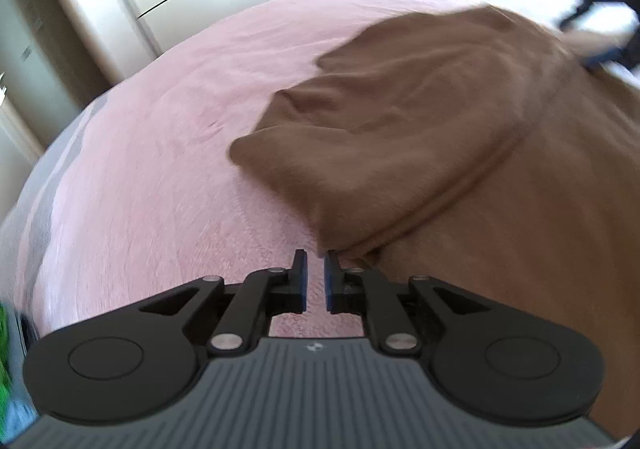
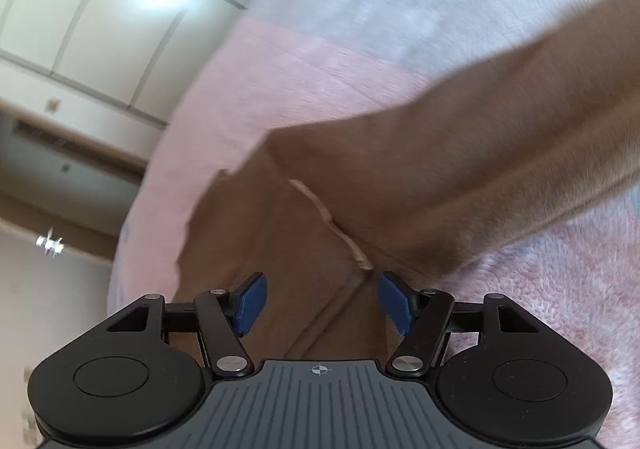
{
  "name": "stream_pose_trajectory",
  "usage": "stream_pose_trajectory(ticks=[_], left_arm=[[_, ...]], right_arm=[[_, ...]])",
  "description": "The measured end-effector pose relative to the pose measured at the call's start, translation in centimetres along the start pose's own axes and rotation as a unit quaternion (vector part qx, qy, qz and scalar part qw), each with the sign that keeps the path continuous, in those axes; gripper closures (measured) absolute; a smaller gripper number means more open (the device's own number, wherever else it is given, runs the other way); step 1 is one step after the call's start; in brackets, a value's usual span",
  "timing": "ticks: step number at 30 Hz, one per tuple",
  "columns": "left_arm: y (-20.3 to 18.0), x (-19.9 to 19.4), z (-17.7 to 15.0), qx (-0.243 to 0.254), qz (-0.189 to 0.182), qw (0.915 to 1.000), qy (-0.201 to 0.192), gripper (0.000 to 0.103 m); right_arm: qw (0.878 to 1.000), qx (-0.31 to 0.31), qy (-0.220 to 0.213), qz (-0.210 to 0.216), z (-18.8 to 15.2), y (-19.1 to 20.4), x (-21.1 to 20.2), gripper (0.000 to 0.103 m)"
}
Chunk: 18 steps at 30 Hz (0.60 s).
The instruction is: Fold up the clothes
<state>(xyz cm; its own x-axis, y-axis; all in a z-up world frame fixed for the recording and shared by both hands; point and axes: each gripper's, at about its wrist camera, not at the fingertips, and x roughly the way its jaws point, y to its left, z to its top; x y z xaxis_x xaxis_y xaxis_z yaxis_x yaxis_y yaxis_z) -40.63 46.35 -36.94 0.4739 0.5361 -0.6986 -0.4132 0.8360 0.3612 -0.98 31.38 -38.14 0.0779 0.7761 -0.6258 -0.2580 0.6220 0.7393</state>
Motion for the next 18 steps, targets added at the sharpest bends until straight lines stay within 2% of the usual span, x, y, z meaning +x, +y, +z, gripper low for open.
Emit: stream_pose_trajectory(ticks=[1,3,5,6,7,9,11,13,16,18], left_arm=[[-0.4,0.1,0.0,0.021,-0.005,0.9998,0.000,0.092],[-1.1,0.8,0.0,0.063,-0.004,0.9980,0.001,0.091],[-1.6,1.6,0.1,0.100,0.004,0.9950,-0.001,0.091],[-1.8,1.8,0.2,0.117,0.009,0.9931,-0.003,0.093],[-2.0,1.9,0.2,0.130,0.011,0.9914,-0.005,0.097],[-2.1,1.6,0.2,0.144,0.011,0.9894,-0.009,0.100],[-2.0,1.2,0.3,0.137,0.015,0.9904,-0.014,0.101],[-1.8,1.5,0.4,0.129,0.008,0.9915,-0.011,0.101],[-2.4,2.0,0.7,0.133,0.005,0.9911,-0.002,0.101],[-2.4,2.2,1.0,0.126,0.005,0.9920,0.006,0.100]], right_arm=[[1.000,0.016,0.001,0.001,0.2,-0.2,0.5,0.047],[0.999,0.036,0.008,-0.003,0.6,-0.7,1.5,0.055],[0.999,0.050,0.017,-0.010,1.0,-1.0,2.4,0.071],[0.998,0.049,0.022,-0.013,1.1,-1.1,2.9,0.095],[0.999,0.040,0.020,-0.013,1.2,-0.9,3.0,0.099],[1.000,0.003,-0.008,-0.004,1.2,-0.2,2.1,0.100],[0.998,-0.044,-0.053,0.010,0.9,0.8,0.1,0.100],[0.994,-0.077,-0.076,-0.006,0.3,1.1,-1.3,0.100],[0.994,-0.083,-0.055,-0.053,-0.1,-0.3,-0.5,0.100],[0.992,-0.090,-0.060,-0.059,-0.4,-0.5,-0.8,0.100]])
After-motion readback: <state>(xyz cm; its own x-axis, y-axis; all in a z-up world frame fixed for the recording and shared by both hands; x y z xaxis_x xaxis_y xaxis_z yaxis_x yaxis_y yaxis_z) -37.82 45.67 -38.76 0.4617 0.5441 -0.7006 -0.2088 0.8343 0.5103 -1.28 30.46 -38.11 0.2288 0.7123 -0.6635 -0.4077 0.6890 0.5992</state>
